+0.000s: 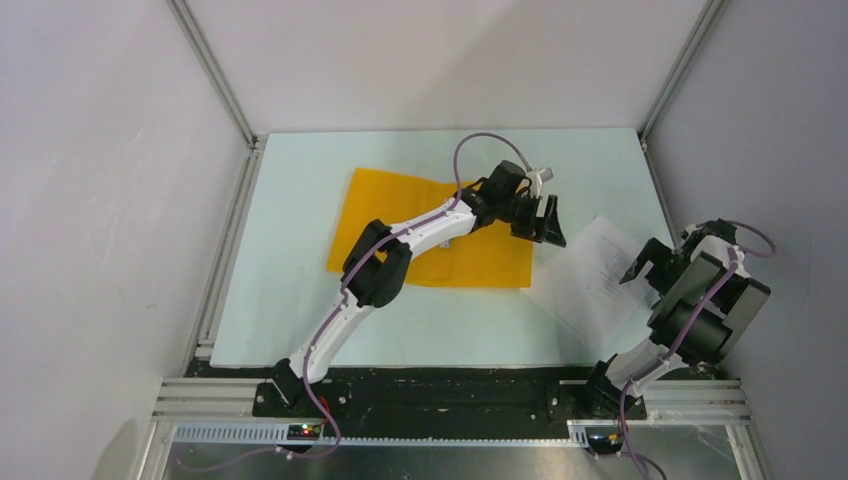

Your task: Put the files into the folder

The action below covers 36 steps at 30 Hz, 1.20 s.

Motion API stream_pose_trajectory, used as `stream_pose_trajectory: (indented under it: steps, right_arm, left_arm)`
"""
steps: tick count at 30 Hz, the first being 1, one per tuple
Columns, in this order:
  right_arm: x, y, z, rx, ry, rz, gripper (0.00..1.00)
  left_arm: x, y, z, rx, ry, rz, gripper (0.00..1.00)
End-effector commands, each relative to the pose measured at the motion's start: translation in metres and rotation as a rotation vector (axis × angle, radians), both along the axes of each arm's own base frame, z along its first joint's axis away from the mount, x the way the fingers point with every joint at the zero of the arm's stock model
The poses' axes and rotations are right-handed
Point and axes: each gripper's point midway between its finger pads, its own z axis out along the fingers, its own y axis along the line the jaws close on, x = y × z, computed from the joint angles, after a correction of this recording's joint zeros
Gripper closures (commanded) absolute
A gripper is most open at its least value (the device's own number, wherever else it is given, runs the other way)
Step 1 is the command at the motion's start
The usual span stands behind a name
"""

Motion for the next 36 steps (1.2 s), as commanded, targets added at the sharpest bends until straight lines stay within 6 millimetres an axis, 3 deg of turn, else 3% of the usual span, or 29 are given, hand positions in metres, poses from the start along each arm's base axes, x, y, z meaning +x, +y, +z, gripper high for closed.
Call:
stream_pose_trajectory:
  steps: [1, 6, 10, 18, 27, 36]
  right_arm:
    - [0.013, -0.009, -0.018, 0.010, -0.058, 0.082, 0.01]
    - [0.014, 0.004, -0.040, 0.129, -0.044, 0.109, 0.03]
    - [0.019, 0.009, -0.040, 0.200, -0.067, 0.136, 0.05]
    - [0.032, 0.018, -0.027, 0.300, -0.168, 0.158, 0.09]
    - [0.041, 0.014, -0.021, 0.341, -0.225, 0.135, 0.13]
    - [0.058, 0.031, -0.002, 0.361, -0.312, 0.217, 0.22]
  left_arm:
    - [-0.005, -0.012, 0.004, -0.030, -0.003, -0.013, 0.12]
    - [-0.009, -0.011, -0.010, -0.007, 0.040, 0.000, 0.13]
    - [-0.017, -0.011, -0.024, 0.017, 0.096, 0.008, 0.17]
    - [-0.020, -0.010, -0.057, 0.084, 0.174, 0.053, 0.30]
    - [-0.023, -0.008, -0.076, 0.120, 0.213, 0.074, 0.38]
    - [-0.027, -0.006, -0.091, 0.158, 0.225, 0.085, 0.45]
